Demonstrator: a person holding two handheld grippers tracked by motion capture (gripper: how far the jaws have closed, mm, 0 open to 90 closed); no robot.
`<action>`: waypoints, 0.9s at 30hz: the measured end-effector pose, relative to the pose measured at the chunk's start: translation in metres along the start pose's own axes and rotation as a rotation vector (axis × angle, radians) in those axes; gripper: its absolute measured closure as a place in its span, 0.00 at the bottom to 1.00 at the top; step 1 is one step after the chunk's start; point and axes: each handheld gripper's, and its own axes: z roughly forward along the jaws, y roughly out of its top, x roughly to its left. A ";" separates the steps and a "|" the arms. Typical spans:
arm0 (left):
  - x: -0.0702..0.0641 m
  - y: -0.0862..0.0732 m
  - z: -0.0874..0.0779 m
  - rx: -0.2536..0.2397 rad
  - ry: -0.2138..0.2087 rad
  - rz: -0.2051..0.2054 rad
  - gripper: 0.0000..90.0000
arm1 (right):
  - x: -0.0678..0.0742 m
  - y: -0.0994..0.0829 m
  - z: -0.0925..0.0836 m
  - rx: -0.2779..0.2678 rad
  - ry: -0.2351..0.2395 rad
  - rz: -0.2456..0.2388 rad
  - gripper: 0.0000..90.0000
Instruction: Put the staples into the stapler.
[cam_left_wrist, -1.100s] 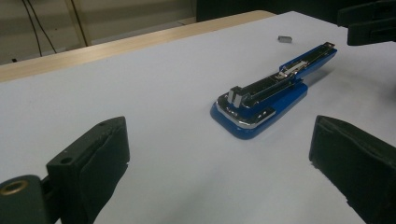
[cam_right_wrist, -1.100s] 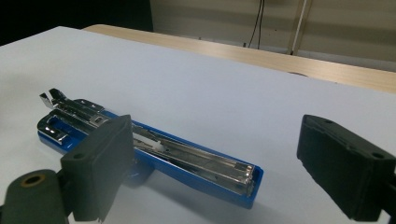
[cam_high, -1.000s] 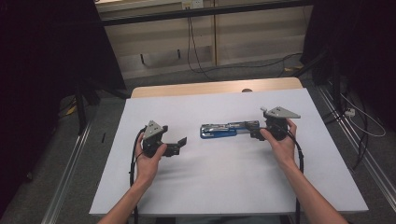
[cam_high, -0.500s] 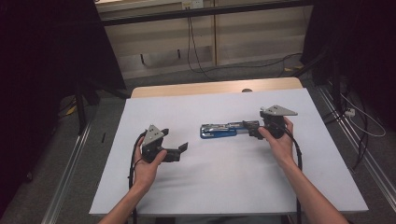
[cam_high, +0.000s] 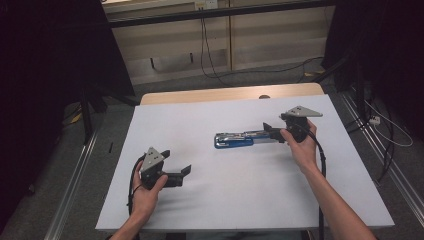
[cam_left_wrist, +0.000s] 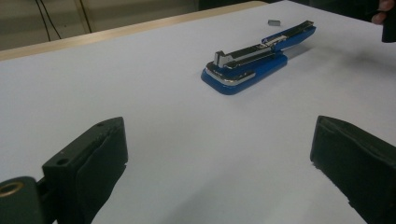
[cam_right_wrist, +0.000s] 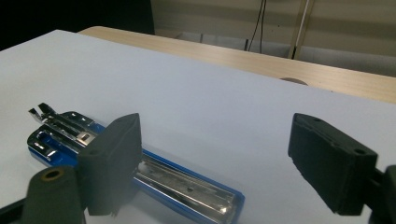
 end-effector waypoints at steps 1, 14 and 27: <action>0.000 -0.001 -0.004 0.003 0.002 0.001 0.05 | -0.002 0.001 0.001 0.007 0.006 -0.001 0.17; -0.003 -0.016 -0.042 -0.035 0.066 -0.022 0.04 | -0.011 0.015 0.013 0.034 0.028 -0.019 0.09; -0.004 -0.013 -0.033 -0.035 0.037 -0.010 0.04 | -0.044 0.031 0.023 0.166 0.002 -0.010 0.12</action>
